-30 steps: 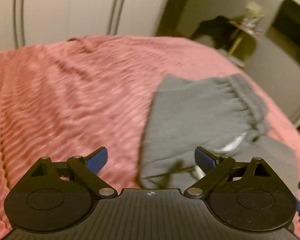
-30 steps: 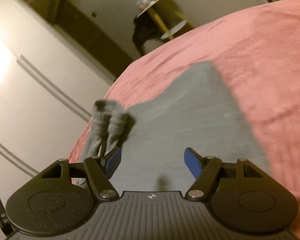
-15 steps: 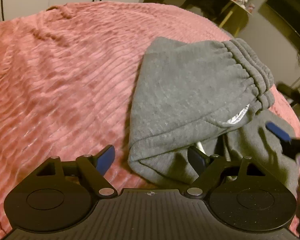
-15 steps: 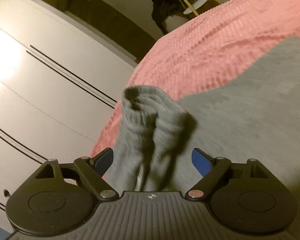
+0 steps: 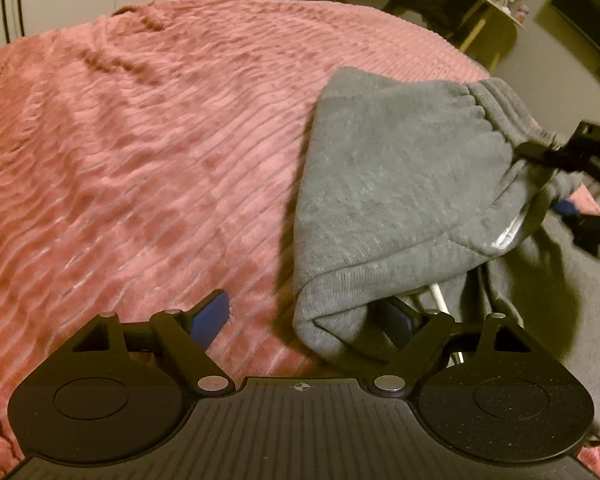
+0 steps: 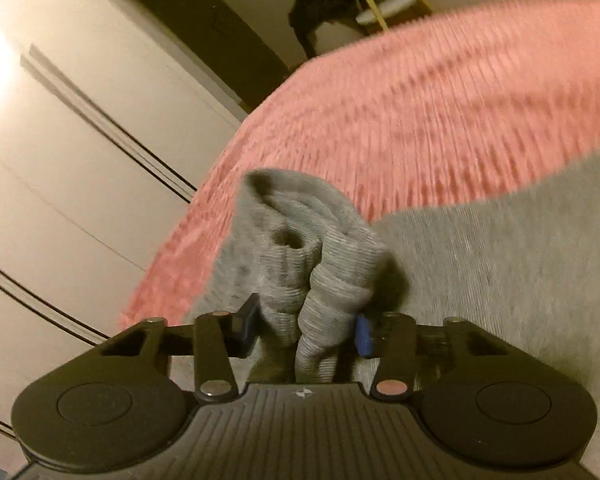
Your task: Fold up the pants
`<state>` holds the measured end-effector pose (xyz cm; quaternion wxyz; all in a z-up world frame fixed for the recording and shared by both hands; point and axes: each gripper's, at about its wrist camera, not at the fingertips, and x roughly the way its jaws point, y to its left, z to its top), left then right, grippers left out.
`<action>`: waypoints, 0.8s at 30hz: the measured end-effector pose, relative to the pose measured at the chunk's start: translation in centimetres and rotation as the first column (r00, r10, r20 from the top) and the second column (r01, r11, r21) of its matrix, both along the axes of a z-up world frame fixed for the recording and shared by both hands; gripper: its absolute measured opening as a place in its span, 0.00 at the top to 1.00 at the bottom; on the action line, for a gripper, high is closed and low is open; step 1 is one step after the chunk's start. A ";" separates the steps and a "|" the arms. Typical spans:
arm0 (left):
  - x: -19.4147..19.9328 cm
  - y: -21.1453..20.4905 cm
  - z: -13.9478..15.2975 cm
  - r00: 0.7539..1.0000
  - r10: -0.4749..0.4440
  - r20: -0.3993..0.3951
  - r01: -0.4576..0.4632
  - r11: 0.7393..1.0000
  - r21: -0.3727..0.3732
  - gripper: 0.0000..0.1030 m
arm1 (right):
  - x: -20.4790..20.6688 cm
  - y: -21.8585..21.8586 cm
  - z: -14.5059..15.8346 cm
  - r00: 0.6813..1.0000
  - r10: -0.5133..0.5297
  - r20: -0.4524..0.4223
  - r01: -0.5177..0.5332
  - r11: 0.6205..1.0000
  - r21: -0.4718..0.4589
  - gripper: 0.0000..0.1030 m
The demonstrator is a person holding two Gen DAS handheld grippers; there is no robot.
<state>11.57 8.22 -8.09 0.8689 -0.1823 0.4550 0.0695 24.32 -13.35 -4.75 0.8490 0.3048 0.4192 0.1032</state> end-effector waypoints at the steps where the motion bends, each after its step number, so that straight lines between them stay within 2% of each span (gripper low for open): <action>1: 0.0 0.1 0.0 1.000 -0.002 0.001 0.002 1.000 -0.003 0.15 | -0.5 0.5 1.1 0.999 0.014 0.038 -0.013 1.000 -0.020 0.62; 3: -0.1 0.1 0.1 1.000 -0.004 0.003 0.004 1.000 -0.001 0.15 | -1.8 1.8 4.0 0.991 0.037 0.127 -0.032 0.999 -0.044 0.63; 6: -0.1 0.0 0.1 1.000 -0.004 0.001 0.004 1.000 0.003 0.15 | -4.3 2.0 8.2 0.966 0.024 0.259 -0.021 1.000 -0.017 0.63; 8: -0.1 0.0 0.1 1.000 -0.001 -0.002 0.001 1.000 -0.001 0.15 | -6.7 1.1 11.0 0.941 -0.009 0.339 0.000 1.000 0.026 0.63; 11: -0.1 0.0 0.4 1.000 -0.004 0.010 0.004 1.000 -0.022 0.15 | -10.2 -0.8 13.4 0.911 -0.045 0.410 0.044 0.999 0.012 0.63; 16: -0.5 -0.9 0.9 0.998 -0.044 0.037 0.045 0.999 -0.010 0.16 | -14.1 -4.4 12.9 0.911 -0.111 0.398 0.140 0.989 -0.043 0.62; 19: -0.9 -0.8 1.2 0.995 -0.071 0.075 0.075 0.996 -0.056 0.17 | -15.4 -7.2 11.8 0.921 -0.186 0.343 0.209 0.977 -0.033 0.62; 22: -1.4 -1.2 1.8 0.986 -0.117 0.117 0.127 0.989 -0.082 0.16 | -16.9 -9.6 10.7 0.914 -0.259 0.312 0.282 0.959 -0.030 0.62; 24: -1.4 -1.8 1.7 0.983 -0.152 0.103 0.160 0.984 -0.079 0.14 | -18.0 -11.2 9.1 0.906 -0.313 0.285 0.331 0.943 -0.015 0.58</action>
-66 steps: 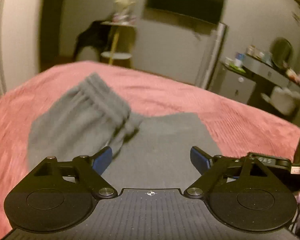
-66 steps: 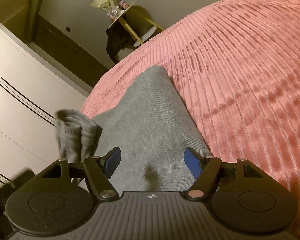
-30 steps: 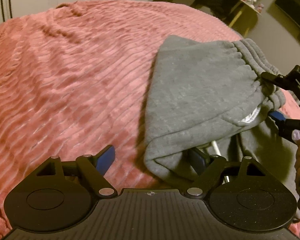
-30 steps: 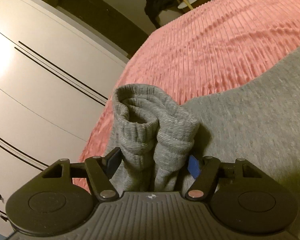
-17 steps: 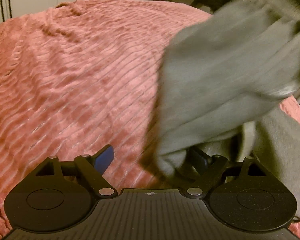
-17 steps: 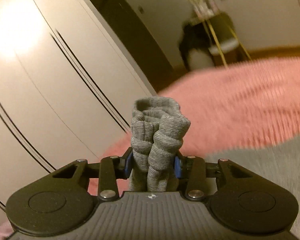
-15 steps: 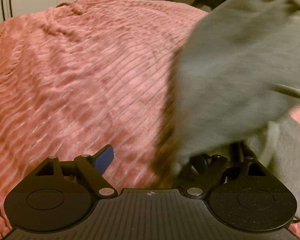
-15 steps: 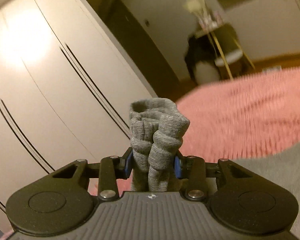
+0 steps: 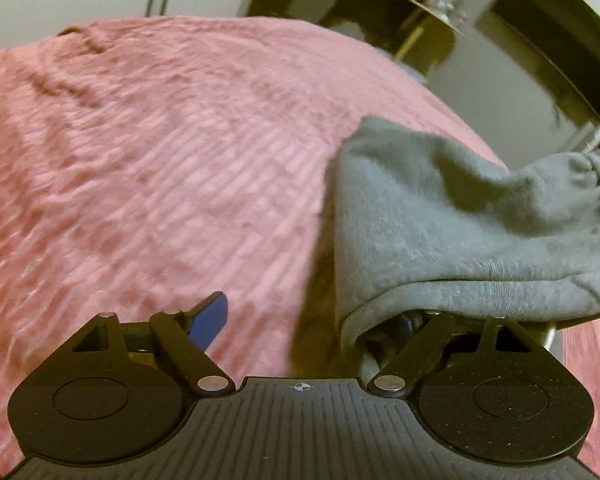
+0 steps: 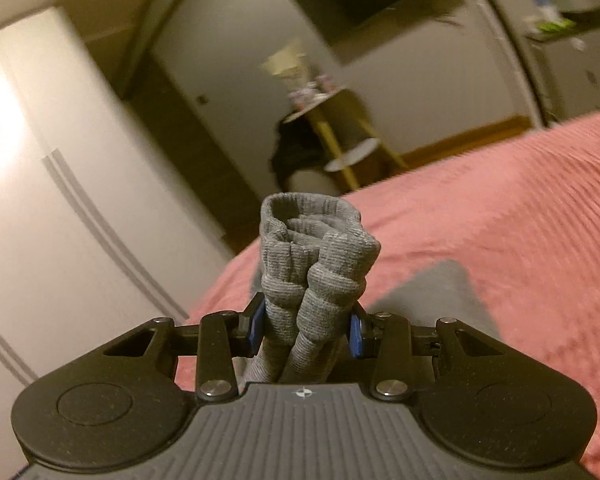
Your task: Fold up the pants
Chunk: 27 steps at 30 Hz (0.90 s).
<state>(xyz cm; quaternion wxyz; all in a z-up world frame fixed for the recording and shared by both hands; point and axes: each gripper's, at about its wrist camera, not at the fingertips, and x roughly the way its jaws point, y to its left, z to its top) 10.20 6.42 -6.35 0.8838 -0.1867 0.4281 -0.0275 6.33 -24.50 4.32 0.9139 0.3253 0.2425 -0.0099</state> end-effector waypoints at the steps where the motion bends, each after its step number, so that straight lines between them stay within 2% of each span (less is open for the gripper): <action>1: 0.1 -0.2 -0.1 1.000 -0.013 -0.019 0.013 1.000 0.000 0.14 | -0.2 -0.7 -1.2 0.999 -0.027 -0.032 0.028 1.000 0.015 0.56; 3: 0.2 -0.4 -0.3 0.998 -0.047 -0.047 0.046 0.999 -0.027 0.14 | -0.3 -2.1 -3.7 0.978 -0.073 -0.195 0.086 0.995 0.056 0.50; 5: -0.1 -0.3 0.0 0.997 -0.071 -0.030 0.070 0.996 -0.060 0.14 | -0.7 -3.3 -6.0 0.941 -0.073 -0.329 0.118 0.986 0.120 0.48; 7: -0.5 0.1 0.4 0.997 -0.076 0.002 0.076 0.992 -0.105 0.14 | -1.6 -4.2 -6.9 0.941 -0.082 -0.328 0.137 0.979 0.150 0.46; 9: -0.8 0.4 0.6 0.998 -0.060 0.017 0.062 0.990 -0.127 0.13 | -2.2 -4.9 -7.1 0.947 -0.074 -0.313 0.142 0.969 0.202 0.38; 11: -0.8 0.4 0.6 0.999 -0.051 0.012 0.052 0.991 -0.121 0.10 | -2.1 -5.7 -7.5 0.953 -0.066 -0.295 0.145 0.956 0.255 0.30; 13: -0.6 0.2 0.5 0.998 -0.056 0.004 0.056 0.992 -0.110 0.10 | -2.7 -5.8 -8.2 0.954 -0.065 -0.294 0.153 0.945 0.288 0.29; 14: -0.6 0.1 0.6 0.998 -0.058 0.004 0.059 0.993 -0.104 0.10 | -2.4 -5.7 -8.7 0.952 -0.063 -0.300 0.157 0.942 0.298 0.30; 16: -0.5 0.1 0.7 0.998 -0.060 0.007 0.061 0.994 -0.094 0.10 | -1.8 -5.7 -9.4 0.952 -0.063 -0.298 0.164 0.930 0.328 0.37; 17: -0.7 0.1 0.7 0.998 -0.060 0.010 0.061 0.994 -0.094 0.10 | -1.4 -5.7 -9.7 0.953 -0.068 -0.295 0.170 0.927 0.335 0.45; 19: -0.8 0.3 0.8 0.998 -0.056 0.017 0.058 0.993 -0.104 0.10 | -1.0 -5.1 -9.4 0.950 -0.080 -0.301 0.178 0.933 0.312 0.53; 21: -0.8 0.4 0.7 0.999 -0.048 0.021 0.050 0.993 -0.111 0.10 | -0.6 -4.4 -8.4 0.957 -0.080 -0.278 0.158 0.950 0.269 0.59; 23: -0.9 0.5 0.7 0.999 -0.033 0.019 0.035 0.993 -0.114 0.11 | -0.2 -3.5 -6.1 0.976 -0.060 -0.209 0.107 0.969 0.221 0.62; 25: -0.9 0.8 0.7 1.000 -0.018 0.025 0.021 0.992 -0.126 0.11 | -0.4 -3.2 -3.7 0.995 -0.032 -0.099 0.058 0.960 0.273 0.63; 27: -1.0 1.0 0.8 0.999 -0.009 0.037 0.014 0.990 -0.143 0.10 | -1.2 -3.3 -1.7 0.997 0.003 0.076 -0.031 0.933 0.359 0.64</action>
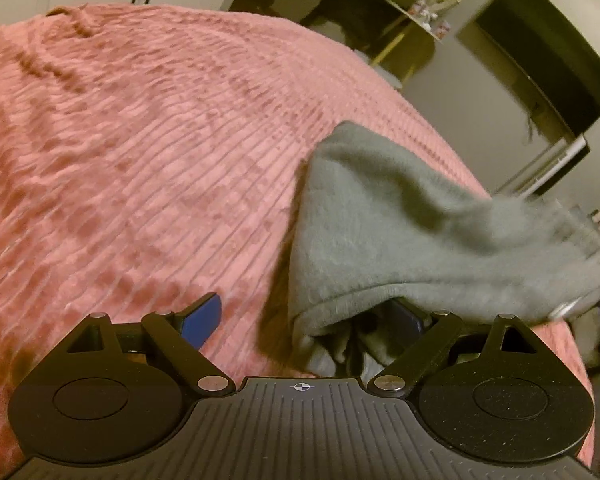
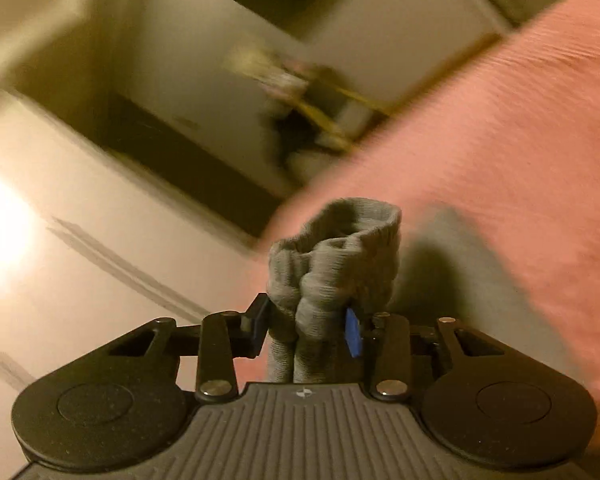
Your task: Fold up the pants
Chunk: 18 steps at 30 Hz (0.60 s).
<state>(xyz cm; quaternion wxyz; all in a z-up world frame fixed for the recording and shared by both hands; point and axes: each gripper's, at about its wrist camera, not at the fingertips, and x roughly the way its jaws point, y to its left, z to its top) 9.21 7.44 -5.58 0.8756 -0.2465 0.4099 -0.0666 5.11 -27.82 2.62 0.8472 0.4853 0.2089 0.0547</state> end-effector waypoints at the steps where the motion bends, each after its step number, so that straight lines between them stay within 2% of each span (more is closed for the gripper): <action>1: 0.0 0.0 0.1 1.000 0.000 0.007 0.000 1.000 -0.008 0.09 | -0.5 -0.2 0.5 0.997 0.011 0.070 -0.014 0.999 0.035 0.64; 2: -0.1 0.0 0.1 1.000 -0.002 0.015 0.002 1.000 -0.012 0.08 | -1.1 -0.5 0.6 0.994 0.004 0.111 -0.010 0.999 0.052 0.64; 4: -0.2 -0.2 0.2 1.000 -0.008 0.021 0.008 1.000 -0.005 0.08 | -2.0 -1.0 -0.3 0.996 -0.041 0.075 0.039 0.999 0.021 0.61; 5: -0.1 -0.3 0.2 1.000 -0.009 0.017 0.009 1.000 0.001 0.08 | -2.2 -1.2 -1.0 0.998 -0.064 0.025 0.064 0.998 -0.016 0.55; 6: 0.0 -0.3 0.1 1.000 -0.010 0.009 0.010 1.000 0.001 0.08 | -2.3 -1.4 -2.0 0.991 -0.111 -0.071 0.104 0.990 -0.091 0.48; 8: 0.2 -0.3 -0.1 1.000 -0.005 0.001 0.005 1.000 0.001 0.08 | -2.3 -2.1 -4.0 0.938 -0.221 -0.268 0.146 0.951 -0.273 0.48; 9: 0.2 -0.2 -0.1 1.000 0.004 0.001 -0.004 1.000 0.004 0.08 | -2.6 -2.5 -4.4 0.923 -0.245 -0.297 0.155 0.942 -0.296 0.48; 11: 0.2 -0.1 -0.1 1.000 0.016 0.000 -0.016 1.000 0.004 0.08 | -3.5 -3.2 -4.2 0.931 -0.245 -0.269 0.172 0.948 -0.268 0.48; 13: 0.3 0.0 -0.1 0.999 0.032 -0.001 -0.032 0.999 0.013 0.08 | -3.4 -3.1 -3.2 0.945 -0.227 -0.237 0.156 0.946 -0.284 0.48; 16: 0.8 -0.5 -0.3 0.998 0.066 -0.024 -0.064 0.994 0.083 0.08 | -1.6 -1.4 -1.9 0.973 -0.147 -0.177 0.080 0.937 -0.340 0.50; 18: 1.1 -0.9 -0.5 0.997 0.070 -0.039 -0.065 0.991 0.117 0.08 | 0.9 0.3 -1.3 0.980 -0.085 -0.182 0.008 0.922 -0.387 0.56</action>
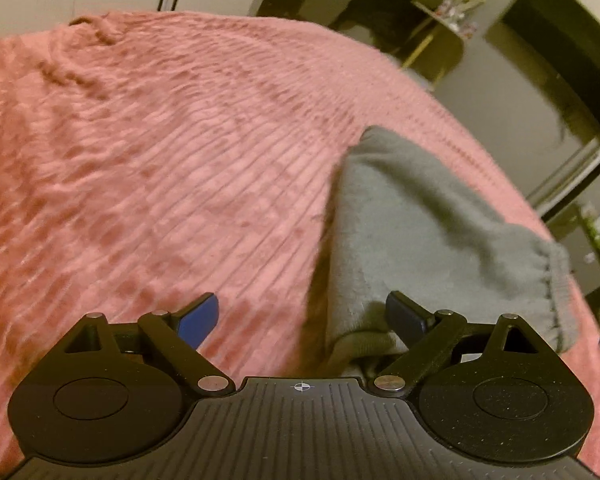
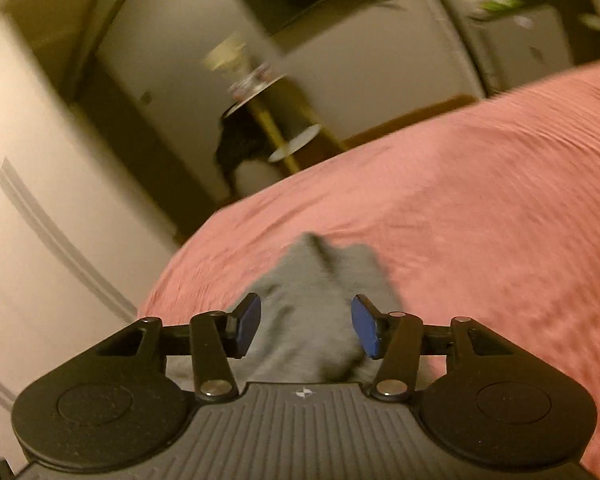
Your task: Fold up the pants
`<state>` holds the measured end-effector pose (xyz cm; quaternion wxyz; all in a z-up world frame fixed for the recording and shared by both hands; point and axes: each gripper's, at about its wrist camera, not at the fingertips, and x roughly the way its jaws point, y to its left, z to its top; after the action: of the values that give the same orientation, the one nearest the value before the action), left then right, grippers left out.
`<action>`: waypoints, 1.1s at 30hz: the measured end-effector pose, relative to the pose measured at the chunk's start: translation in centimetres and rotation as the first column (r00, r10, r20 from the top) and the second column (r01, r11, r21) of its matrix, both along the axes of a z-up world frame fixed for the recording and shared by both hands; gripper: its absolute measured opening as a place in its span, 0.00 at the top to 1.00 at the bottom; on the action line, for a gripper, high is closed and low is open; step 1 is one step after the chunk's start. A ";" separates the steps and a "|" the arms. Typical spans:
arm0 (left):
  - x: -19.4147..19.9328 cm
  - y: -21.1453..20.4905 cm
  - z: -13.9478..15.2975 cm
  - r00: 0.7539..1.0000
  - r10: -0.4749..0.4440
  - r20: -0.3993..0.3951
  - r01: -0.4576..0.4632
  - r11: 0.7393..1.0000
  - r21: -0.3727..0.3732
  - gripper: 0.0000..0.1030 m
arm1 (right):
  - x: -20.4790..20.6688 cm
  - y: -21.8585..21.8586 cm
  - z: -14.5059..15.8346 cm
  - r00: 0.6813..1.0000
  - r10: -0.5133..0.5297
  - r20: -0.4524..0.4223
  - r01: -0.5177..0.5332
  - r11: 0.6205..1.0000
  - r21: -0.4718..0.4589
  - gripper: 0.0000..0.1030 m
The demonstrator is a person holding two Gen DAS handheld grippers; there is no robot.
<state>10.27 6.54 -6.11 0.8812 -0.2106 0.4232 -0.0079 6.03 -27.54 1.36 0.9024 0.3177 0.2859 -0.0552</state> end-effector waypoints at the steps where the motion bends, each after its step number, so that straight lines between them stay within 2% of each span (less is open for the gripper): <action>1: 0.1 -0.1 -0.1 1.000 -0.004 -0.009 0.004 1.000 0.014 0.08 | 1.7 1.1 0.1 0.999 0.050 -0.008 -0.050 0.998 -0.026 0.56; 5: 0.3 -0.1 -0.5 1.000 -0.013 -0.027 0.013 1.000 0.022 0.07 | 7.6 5.1 -0.3 0.980 0.193 -0.046 -0.198 0.972 -0.127 0.59; 8: 0.5 -0.1 -1.0 0.999 -0.011 -0.039 0.012 1.000 0.024 0.06 | 10.5 7.0 -2.1 0.966 0.225 -0.129 -0.249 0.944 -0.217 0.59; 10: 0.7 0.0 -1.2 0.999 -0.009 -0.050 0.010 1.000 0.020 0.06 | 11.3 7.3 -4.5 0.937 0.215 -0.274 -0.279 0.935 -0.219 0.69; 11: 0.8 0.0 -1.3 0.999 -0.010 -0.052 0.011 1.000 0.017 0.05 | 11.0 7.1 -5.7 0.925 0.218 -0.310 -0.292 0.931 -0.218 0.77; 12: 0.9 0.0 -1.4 0.998 -0.011 -0.054 0.012 1.000 0.017 0.05 | 10.2 7.0 -6.2 0.924 0.225 -0.308 -0.302 0.925 -0.231 0.81; 14: 0.9 0.1 -1.4 0.999 -0.009 -0.054 0.009 1.000 0.011 0.05 | 8.1 6.9 -5.5 0.928 0.223 -0.297 -0.298 0.925 -0.237 0.79; 18: 0.7 0.4 -1.2 1.000 -0.008 -0.030 0.008 1.000 -0.024 0.06 | 1.8 6.5 -2.7 0.950 0.249 -0.189 -0.270 0.958 -0.094 0.63; 22: 0.3 0.1 -0.6 0.999 -0.040 0.013 0.040 0.999 -0.034 0.07 | -2.4 7.1 -3.5 0.918 0.362 -0.161 -0.348 0.931 0.109 0.62; 24: -0.1 -0.2 -0.1 0.997 -0.061 0.049 0.063 0.997 -0.034 0.07 | -2.8 6.3 -4.7 0.926 0.337 -0.171 -0.304 0.933 0.193 0.62; 26: -0.7 -0.5 0.6 0.992 -0.088 0.088 0.091 0.995 -0.032 0.07 | -2.6 4.5 -5.9 0.952 0.242 -0.187 -0.177 0.935 0.308 0.62; 29: -1.7 -1.1 1.6 0.984 -0.131 0.121 0.137 0.990 -0.044 0.07 | -2.0 2.3 -7.4 0.974 0.152 -0.169 -0.055 0.877 0.477 0.61; 31: -2.4 -1.8 2.1 0.972 -0.181 0.148 0.191 0.980 -0.062 0.07 | -1.4 1.8 -8.3 0.967 0.166 -0.191 -0.037 0.841 0.540 0.64; 33: -3.4 -3.2 2.6 0.958 -0.240 0.159 0.247 0.969 -0.027 0.07 | -0.3 2.4 -8.9 0.962 0.201 -0.183 -0.052 0.797 0.601 0.76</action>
<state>6.90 3.30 -3.48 0.8984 -0.1760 0.3763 -0.1425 5.76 -25.18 -7.54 0.7194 0.5537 0.4151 0.0598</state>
